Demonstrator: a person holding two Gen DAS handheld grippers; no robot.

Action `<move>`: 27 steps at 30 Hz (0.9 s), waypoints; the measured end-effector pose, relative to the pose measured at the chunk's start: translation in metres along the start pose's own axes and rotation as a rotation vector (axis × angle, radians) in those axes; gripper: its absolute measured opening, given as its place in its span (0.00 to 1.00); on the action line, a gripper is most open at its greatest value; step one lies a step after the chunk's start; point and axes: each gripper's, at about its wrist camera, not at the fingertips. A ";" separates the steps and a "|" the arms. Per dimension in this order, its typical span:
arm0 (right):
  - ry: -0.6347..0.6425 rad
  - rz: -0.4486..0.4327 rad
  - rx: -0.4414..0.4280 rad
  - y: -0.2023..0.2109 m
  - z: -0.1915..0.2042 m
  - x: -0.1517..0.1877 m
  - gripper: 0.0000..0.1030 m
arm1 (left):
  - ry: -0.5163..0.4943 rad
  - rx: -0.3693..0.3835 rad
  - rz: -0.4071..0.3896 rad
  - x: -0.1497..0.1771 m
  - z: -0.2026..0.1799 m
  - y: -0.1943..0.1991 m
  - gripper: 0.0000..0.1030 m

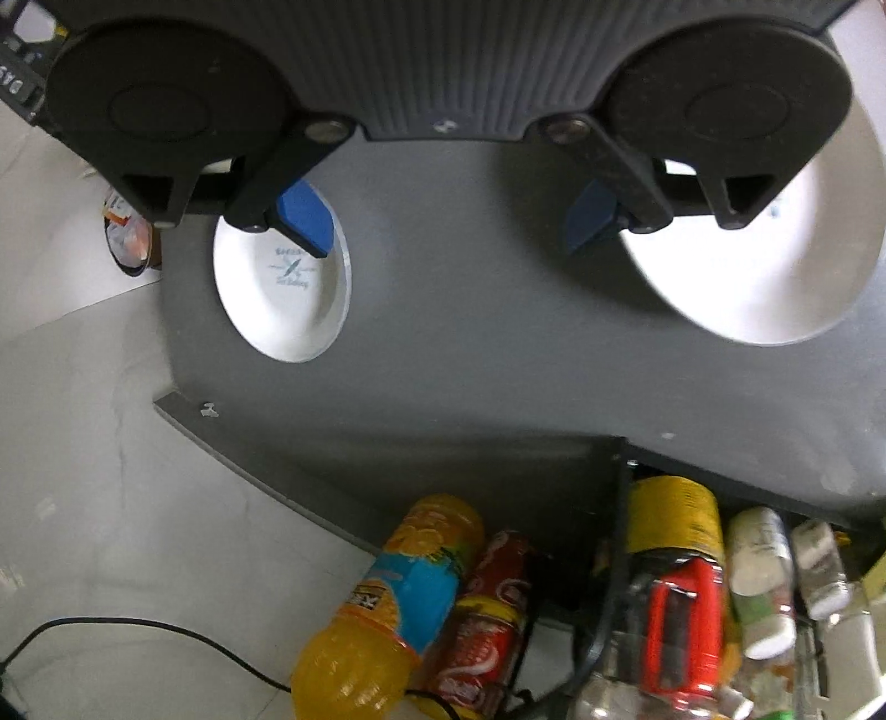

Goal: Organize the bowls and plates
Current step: 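Move both grippers to the rim of the white 'Bakery' plate, then close both grippers on the 'Bakery' plate rim and tilt it up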

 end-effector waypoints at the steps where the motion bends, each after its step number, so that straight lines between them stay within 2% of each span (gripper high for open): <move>1: -0.001 0.007 0.000 -0.007 -0.003 -0.005 0.90 | -0.001 0.000 -0.001 -0.003 -0.005 -0.005 0.86; 8: 0.023 0.056 -0.018 -0.042 -0.021 -0.037 0.89 | -0.033 0.014 0.032 -0.022 -0.030 -0.043 0.86; 12: 0.012 0.096 -0.038 -0.069 -0.030 -0.047 0.82 | -0.039 0.059 0.034 -0.030 -0.042 -0.065 0.86; 15: 0.006 0.135 -0.055 -0.088 -0.036 -0.052 0.77 | -0.050 0.057 0.045 -0.032 -0.049 -0.084 0.86; 23: -0.010 0.221 -0.066 -0.130 -0.047 -0.056 0.70 | 0.019 0.067 0.086 -0.038 -0.039 -0.125 0.83; 27: -0.022 0.275 -0.072 -0.150 -0.050 -0.059 0.67 | 0.034 0.065 0.095 -0.040 -0.035 -0.140 0.75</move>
Point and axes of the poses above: each gripper's, at about its wrist camera, not at the fingertips, and y roughly against the way its jaws point, z to its left, x to its underside, and after that the axes turned 5 degrees about x, right-handed
